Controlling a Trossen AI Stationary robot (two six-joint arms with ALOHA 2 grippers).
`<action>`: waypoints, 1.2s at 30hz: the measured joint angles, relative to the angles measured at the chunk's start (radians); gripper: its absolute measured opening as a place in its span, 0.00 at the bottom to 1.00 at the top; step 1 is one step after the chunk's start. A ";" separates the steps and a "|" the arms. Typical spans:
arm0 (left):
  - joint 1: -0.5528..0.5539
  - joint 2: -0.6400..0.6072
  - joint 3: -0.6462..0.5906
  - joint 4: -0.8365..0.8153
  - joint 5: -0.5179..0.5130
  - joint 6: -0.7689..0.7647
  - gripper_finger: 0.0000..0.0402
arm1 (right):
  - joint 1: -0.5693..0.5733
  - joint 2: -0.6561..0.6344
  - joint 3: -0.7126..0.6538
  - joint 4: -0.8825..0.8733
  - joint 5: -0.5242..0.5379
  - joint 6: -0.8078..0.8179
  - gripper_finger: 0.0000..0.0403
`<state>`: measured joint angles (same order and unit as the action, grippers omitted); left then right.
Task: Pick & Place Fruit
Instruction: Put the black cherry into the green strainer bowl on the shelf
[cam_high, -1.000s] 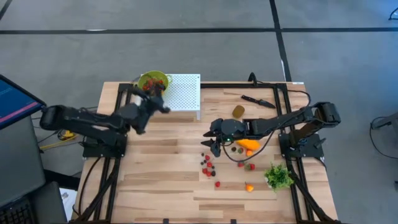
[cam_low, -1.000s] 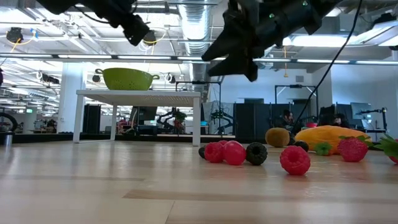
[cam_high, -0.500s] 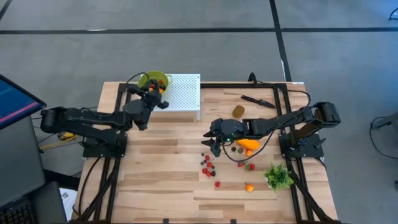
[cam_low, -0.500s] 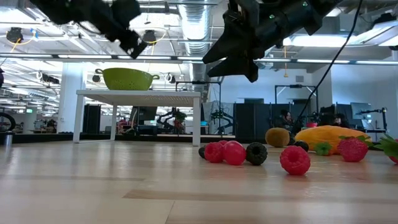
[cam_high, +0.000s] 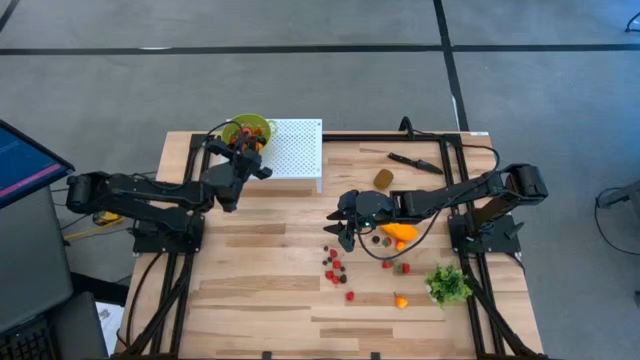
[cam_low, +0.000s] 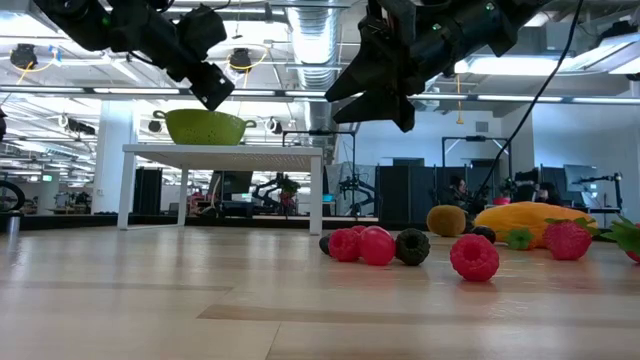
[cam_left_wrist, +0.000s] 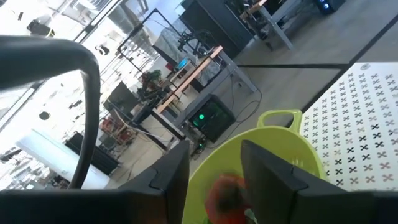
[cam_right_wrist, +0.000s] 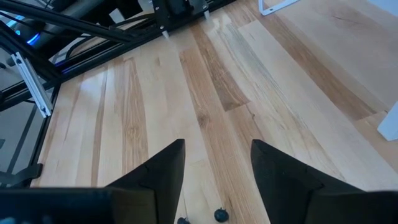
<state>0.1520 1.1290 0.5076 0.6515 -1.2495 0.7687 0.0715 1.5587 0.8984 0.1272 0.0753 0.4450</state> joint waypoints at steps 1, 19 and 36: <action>0.000 0.000 0.000 0.000 0.000 0.009 0.36 | 0.000 0.000 0.000 0.000 0.000 0.000 0.44; -0.204 0.000 0.000 0.009 0.218 -0.101 0.46 | 0.047 0.000 0.000 -0.057 -0.004 -0.060 0.40; -0.464 -0.001 0.000 -0.115 1.036 -0.519 0.43 | 0.290 0.000 0.000 -0.645 0.004 0.004 0.23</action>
<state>-0.3118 1.1282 0.5076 0.5369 -0.2140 0.2493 0.3618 1.5589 0.8982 -0.5182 0.0792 0.4492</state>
